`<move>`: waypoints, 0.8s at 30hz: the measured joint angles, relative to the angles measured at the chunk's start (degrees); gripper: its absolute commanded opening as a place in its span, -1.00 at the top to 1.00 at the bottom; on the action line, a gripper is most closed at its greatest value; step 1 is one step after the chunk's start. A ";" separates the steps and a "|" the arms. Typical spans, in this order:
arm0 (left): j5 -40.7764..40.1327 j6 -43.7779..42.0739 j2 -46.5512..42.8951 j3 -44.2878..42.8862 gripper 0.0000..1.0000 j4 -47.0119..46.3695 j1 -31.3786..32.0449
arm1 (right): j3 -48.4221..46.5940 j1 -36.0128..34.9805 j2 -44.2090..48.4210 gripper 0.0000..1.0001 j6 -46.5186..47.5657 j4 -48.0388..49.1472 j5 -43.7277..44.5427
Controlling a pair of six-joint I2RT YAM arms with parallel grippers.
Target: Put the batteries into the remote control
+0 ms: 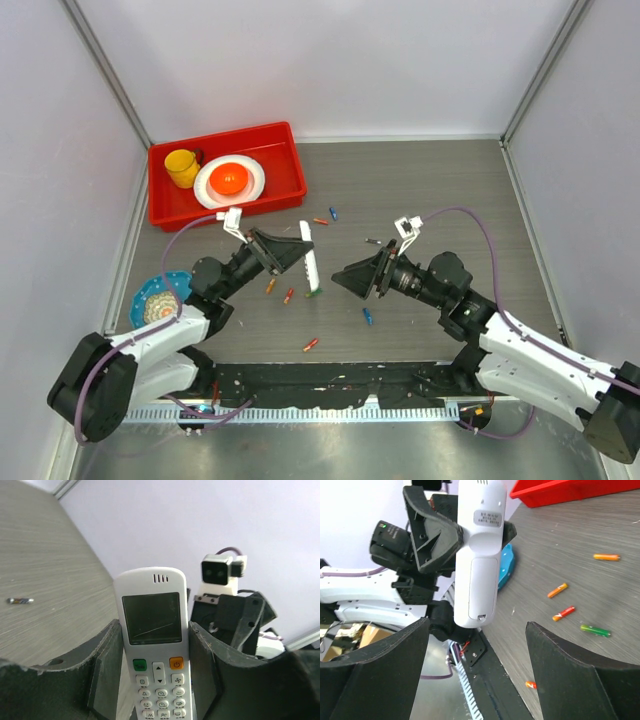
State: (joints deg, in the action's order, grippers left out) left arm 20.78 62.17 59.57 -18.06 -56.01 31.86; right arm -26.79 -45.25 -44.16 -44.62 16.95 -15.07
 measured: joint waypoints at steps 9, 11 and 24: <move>2.12 8.57 6.93 1.70 1.00 -14.38 -0.92 | 1.31 -0.02 -4.72 -0.67 -2.60 9.53 -5.73; 2.56 9.31 7.17 1.73 1.00 -14.95 -0.92 | 1.31 -0.07 -6.05 -0.67 -2.99 11.30 -6.43; 4.35 9.62 7.08 1.70 1.00 -17.16 -0.92 | 1.20 -0.68 -16.50 -0.61 -7.39 22.32 -9.99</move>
State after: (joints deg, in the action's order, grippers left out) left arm 25.12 71.79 66.65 -16.36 -73.17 30.94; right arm -25.58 -45.93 -60.66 -52.01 39.27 -25.06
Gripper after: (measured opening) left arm 0.528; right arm 0.817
